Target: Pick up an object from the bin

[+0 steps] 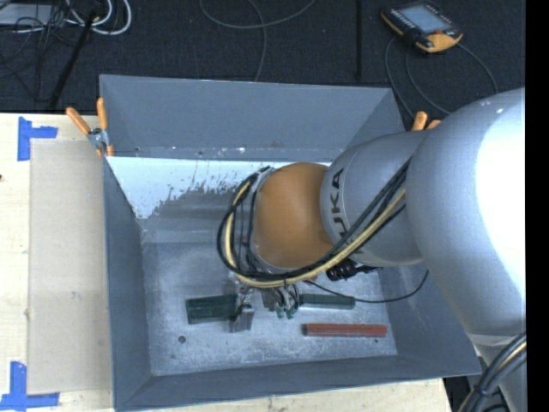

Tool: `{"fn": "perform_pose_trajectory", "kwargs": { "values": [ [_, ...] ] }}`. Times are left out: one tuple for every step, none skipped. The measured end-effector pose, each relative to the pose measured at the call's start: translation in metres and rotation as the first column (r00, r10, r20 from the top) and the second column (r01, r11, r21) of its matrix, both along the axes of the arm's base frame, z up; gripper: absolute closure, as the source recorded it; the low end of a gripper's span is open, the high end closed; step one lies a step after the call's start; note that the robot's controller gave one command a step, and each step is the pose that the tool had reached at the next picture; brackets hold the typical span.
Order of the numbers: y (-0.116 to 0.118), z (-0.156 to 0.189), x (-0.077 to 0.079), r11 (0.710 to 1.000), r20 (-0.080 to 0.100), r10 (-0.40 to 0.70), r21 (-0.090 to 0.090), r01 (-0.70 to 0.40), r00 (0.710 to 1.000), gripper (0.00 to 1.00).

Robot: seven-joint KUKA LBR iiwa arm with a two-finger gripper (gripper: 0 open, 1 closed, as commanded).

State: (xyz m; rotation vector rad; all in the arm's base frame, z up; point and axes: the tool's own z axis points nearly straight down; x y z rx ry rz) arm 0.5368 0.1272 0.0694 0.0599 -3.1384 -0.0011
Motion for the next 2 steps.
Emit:
{"fn": "perform_pose_trajectory", "kwargs": {
  "values": [
    [0.0,0.0,0.0,1.0,0.0,-0.001,0.0,0.001,1.0,1.0],
    [0.0001,0.0009,0.0008,1.0,-0.001,-0.001,0.0,0.001,1.0,1.0]
  ]
}}
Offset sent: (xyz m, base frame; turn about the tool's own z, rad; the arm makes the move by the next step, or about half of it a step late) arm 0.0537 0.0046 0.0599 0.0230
